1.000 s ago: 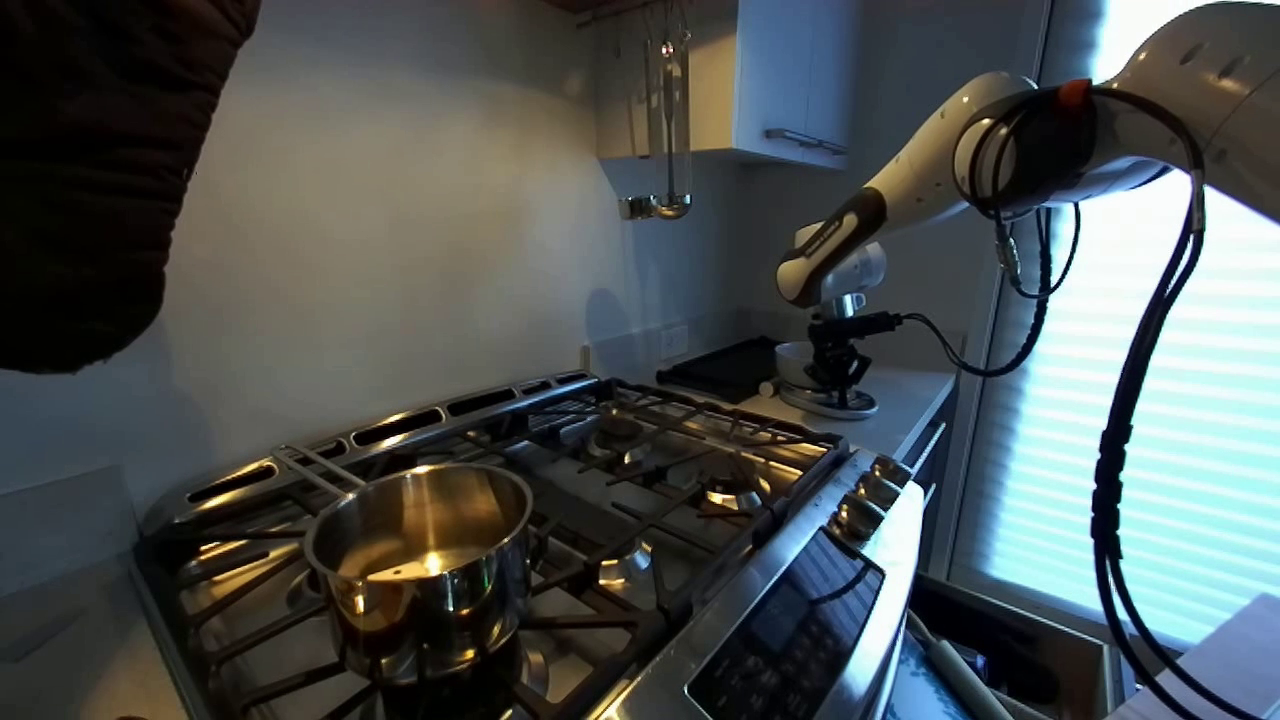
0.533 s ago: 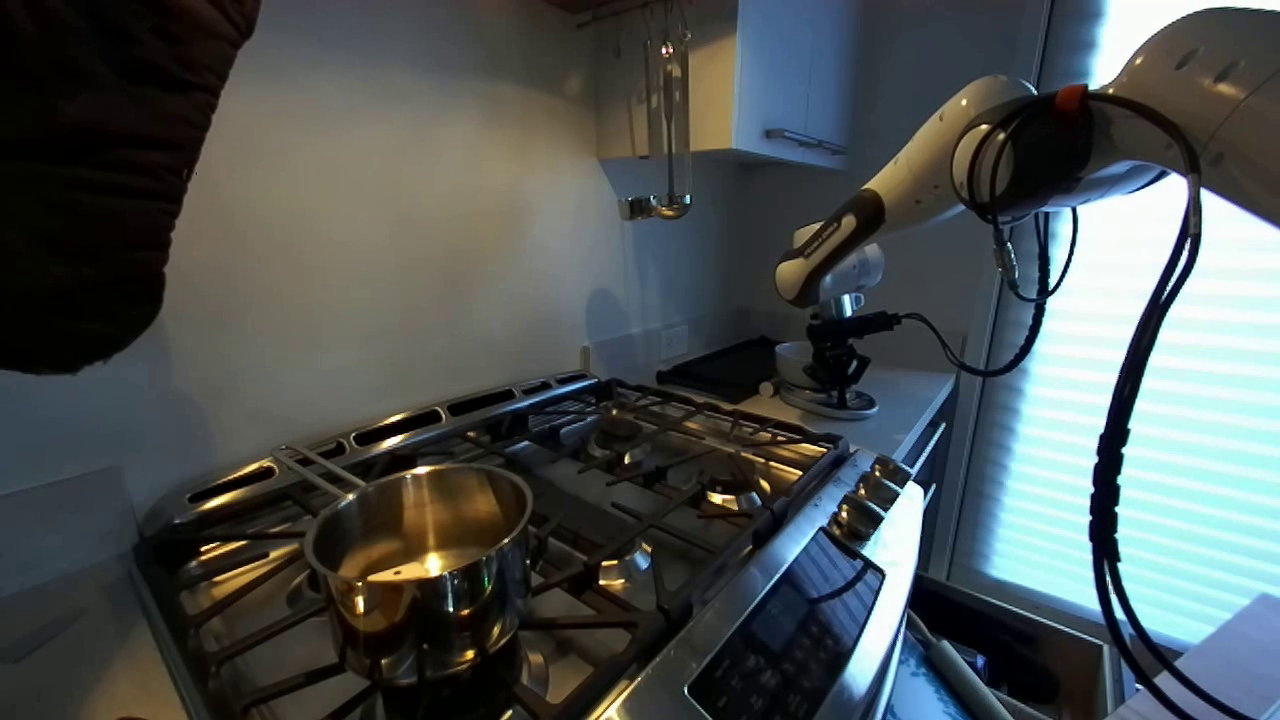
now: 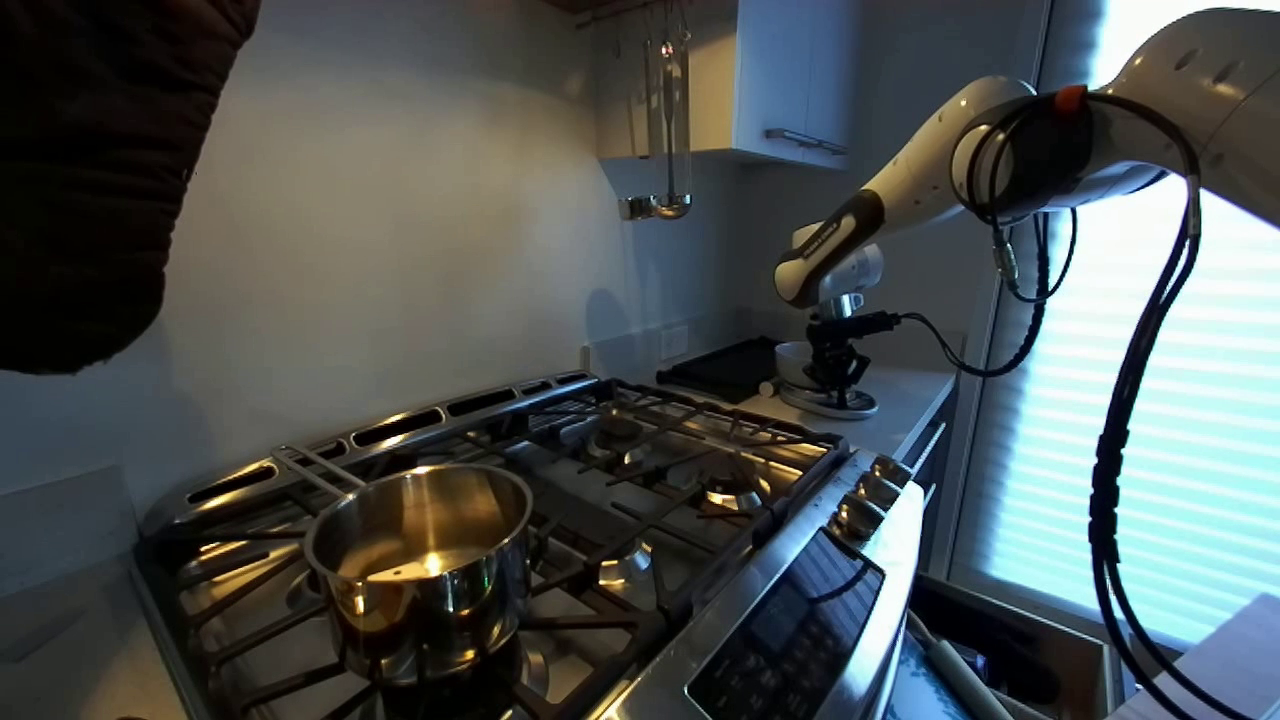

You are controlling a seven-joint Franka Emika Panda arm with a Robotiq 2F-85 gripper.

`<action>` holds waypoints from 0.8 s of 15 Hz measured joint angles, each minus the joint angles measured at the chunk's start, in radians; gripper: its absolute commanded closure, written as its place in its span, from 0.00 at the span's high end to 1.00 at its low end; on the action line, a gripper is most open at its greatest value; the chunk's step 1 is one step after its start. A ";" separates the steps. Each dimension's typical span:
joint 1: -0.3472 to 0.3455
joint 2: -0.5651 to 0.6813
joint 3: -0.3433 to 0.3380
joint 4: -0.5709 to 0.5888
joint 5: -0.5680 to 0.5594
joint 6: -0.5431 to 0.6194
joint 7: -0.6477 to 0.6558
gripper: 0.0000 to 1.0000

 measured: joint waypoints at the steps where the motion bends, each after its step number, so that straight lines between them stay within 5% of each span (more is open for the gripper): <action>1: 0.002 0.000 -0.001 -0.001 -0.004 0.000 0.000 0.00; 12: 0.066 0.000 -0.045 -0.028 -0.092 0.014 0.000 0.00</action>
